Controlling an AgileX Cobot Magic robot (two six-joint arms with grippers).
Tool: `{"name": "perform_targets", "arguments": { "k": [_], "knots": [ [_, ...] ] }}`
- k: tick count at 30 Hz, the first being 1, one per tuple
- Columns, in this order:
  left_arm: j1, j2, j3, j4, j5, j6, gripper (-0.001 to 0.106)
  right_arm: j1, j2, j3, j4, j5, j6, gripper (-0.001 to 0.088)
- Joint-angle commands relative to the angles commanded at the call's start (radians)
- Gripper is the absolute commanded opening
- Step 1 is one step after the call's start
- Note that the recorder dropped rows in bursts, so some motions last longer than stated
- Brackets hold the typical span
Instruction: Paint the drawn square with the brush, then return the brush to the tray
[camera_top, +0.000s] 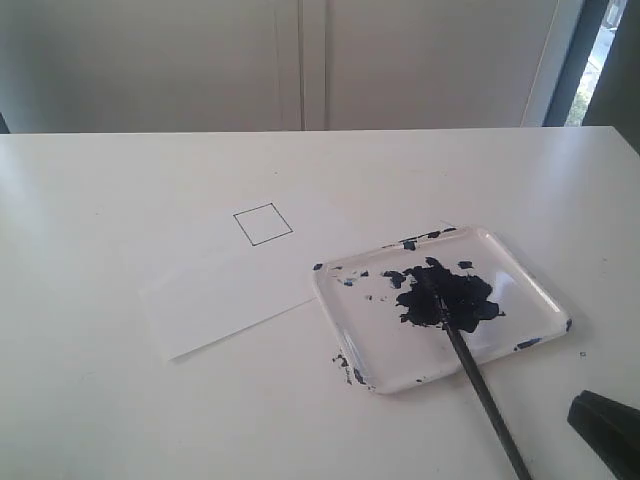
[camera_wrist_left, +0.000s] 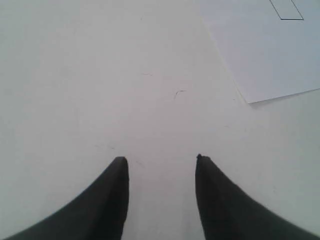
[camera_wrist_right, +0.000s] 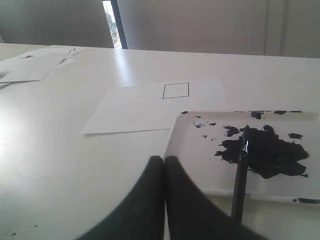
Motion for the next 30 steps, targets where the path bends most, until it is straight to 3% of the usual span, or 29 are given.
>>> {"name": "perform_targets", "arguments": {
  "k": [10, 14, 24, 30],
  "knots": [
    [0.0, 0.0, 0.0, 0.0, 0.0, 0.0, 0.048, 0.0, 0.0, 0.0, 0.0, -0.002, 0.0, 0.0],
    [0.0, 0.0, 0.0, 0.0, 0.0, 0.0, 0.048, 0.0, 0.0, 0.0, 0.0, -0.071, 0.006, 0.0],
    [0.0, 0.0, 0.0, 0.0, 0.0, 0.0, 0.048, 0.0, 0.0, 0.0, 0.015, -0.445, 0.514, 0.0],
    [0.0, 0.0, 0.0, 0.0, 0.0, 0.0, 0.048, 0.0, 0.0, 0.0, 0.015, -0.459, 0.529, 0.0]
  ]
}}
